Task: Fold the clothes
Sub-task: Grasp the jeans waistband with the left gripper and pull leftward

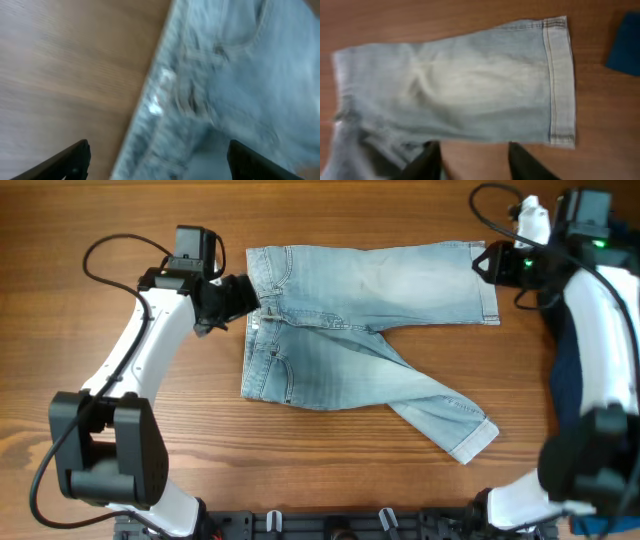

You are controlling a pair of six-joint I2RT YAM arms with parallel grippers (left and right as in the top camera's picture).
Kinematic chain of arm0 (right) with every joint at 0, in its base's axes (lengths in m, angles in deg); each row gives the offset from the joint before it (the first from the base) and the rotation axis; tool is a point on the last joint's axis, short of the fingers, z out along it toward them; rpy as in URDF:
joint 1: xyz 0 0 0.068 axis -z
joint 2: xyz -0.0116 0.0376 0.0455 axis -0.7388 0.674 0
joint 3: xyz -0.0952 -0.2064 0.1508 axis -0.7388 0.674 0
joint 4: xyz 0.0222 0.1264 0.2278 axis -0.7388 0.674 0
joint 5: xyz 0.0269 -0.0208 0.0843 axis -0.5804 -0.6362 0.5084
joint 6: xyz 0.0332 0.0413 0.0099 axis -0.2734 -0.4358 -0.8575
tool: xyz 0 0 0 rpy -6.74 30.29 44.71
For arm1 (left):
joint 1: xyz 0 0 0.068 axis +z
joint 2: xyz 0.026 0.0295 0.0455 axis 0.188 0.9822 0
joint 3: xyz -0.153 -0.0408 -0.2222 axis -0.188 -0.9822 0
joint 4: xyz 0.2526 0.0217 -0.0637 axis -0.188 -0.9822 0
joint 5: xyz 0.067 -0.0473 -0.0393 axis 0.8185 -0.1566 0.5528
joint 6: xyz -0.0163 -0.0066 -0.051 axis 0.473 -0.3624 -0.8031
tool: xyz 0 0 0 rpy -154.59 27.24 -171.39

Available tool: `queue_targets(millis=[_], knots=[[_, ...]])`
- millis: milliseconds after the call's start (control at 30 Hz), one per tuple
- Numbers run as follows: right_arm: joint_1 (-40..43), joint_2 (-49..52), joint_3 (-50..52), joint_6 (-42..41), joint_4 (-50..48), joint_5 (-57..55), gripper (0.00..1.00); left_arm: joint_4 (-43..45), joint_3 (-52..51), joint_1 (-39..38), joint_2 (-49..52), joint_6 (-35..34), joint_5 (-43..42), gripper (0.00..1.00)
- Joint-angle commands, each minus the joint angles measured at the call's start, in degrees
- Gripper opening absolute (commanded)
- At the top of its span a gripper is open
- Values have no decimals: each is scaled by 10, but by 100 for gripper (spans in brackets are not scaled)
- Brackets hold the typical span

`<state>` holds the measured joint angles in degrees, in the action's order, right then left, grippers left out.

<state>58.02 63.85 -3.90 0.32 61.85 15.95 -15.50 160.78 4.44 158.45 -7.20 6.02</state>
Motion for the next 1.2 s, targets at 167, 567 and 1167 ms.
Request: queue_targets(millis=[167,567,1167], knots=[[-2,-74,-3,-20,108,-62,59,-151,10,16,-7,89,-138,87],[-2,-73,4,-17,156,-64,59,-180,-37,16,-7,112,-72,78],[-2,-73,4,-17,159,-64,59,-57,-157,16,-7,114,-128,73]])
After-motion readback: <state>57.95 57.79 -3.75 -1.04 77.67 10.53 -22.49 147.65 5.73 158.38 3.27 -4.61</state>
